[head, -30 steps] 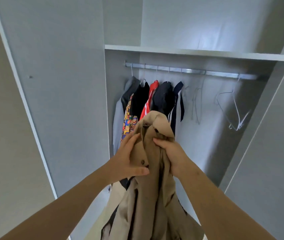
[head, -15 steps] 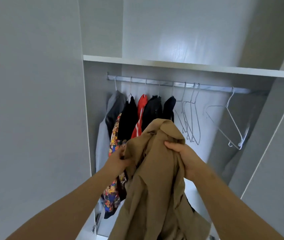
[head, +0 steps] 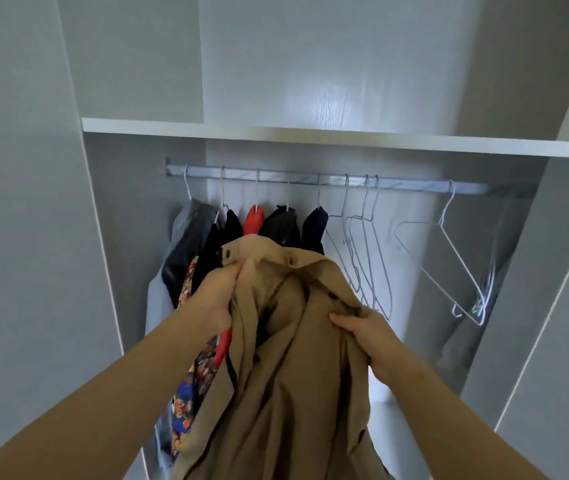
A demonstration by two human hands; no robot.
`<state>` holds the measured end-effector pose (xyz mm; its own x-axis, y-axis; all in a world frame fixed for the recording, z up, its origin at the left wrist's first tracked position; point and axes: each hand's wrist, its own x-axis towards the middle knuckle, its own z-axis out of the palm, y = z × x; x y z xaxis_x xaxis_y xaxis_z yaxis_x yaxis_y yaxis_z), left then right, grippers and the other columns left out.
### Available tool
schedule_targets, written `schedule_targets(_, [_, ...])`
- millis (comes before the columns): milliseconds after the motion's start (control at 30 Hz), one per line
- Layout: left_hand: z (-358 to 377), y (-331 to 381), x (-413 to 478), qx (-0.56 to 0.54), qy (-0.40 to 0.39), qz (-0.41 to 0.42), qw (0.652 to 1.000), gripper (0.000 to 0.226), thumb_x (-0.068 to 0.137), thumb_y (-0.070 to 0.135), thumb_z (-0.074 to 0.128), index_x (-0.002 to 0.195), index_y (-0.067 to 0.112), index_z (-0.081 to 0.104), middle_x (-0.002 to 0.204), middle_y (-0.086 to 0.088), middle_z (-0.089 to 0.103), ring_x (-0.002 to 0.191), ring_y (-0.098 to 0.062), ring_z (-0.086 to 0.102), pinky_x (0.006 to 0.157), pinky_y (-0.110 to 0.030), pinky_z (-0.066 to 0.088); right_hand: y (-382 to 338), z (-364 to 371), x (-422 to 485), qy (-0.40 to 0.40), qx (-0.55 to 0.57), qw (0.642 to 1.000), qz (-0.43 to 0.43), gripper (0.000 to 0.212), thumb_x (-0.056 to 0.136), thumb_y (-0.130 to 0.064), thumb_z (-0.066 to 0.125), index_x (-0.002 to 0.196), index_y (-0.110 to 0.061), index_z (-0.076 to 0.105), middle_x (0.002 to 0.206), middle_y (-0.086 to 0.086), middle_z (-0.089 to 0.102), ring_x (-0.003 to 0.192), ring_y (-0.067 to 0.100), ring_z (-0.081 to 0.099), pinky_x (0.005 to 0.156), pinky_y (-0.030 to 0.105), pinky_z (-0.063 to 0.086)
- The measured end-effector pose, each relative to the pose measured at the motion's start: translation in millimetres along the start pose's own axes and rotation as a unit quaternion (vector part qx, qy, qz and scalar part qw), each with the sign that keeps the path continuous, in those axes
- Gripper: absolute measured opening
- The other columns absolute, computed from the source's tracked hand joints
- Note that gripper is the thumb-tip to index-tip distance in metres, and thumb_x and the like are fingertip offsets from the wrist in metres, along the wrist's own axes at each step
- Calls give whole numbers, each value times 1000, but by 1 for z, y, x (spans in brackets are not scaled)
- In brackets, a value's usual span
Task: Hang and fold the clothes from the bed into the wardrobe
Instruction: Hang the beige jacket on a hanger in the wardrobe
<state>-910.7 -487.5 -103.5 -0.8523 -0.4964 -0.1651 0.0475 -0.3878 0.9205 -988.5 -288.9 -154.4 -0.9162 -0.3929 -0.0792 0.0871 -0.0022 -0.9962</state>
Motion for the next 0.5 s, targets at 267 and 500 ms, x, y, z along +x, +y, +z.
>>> schedule_targets(267, [56, 35, 42, -219, -87, -58, 970, 60, 98, 26, 39, 54, -4, 66, 51, -15, 62, 40, -22, 63, 33, -29, 49, -18, -15, 76, -121, -179, 976, -11, 13, 88, -13, 58, 94, -24, 56, 94, -3, 62, 84, 10, 59, 61, 14, 48])
schedule_targets(500, [95, 43, 81, -207, -96, -76, 971, 41, 93, 24, 46, 61, 6, 63, 58, -5, 58, 57, -13, 56, 56, -21, 52, -58, -21, 151, -96, -168, 970, -147, 19, 94, -20, 52, 110, -30, 56, 119, -10, 52, 101, 1, 48, 90, 19, 41])
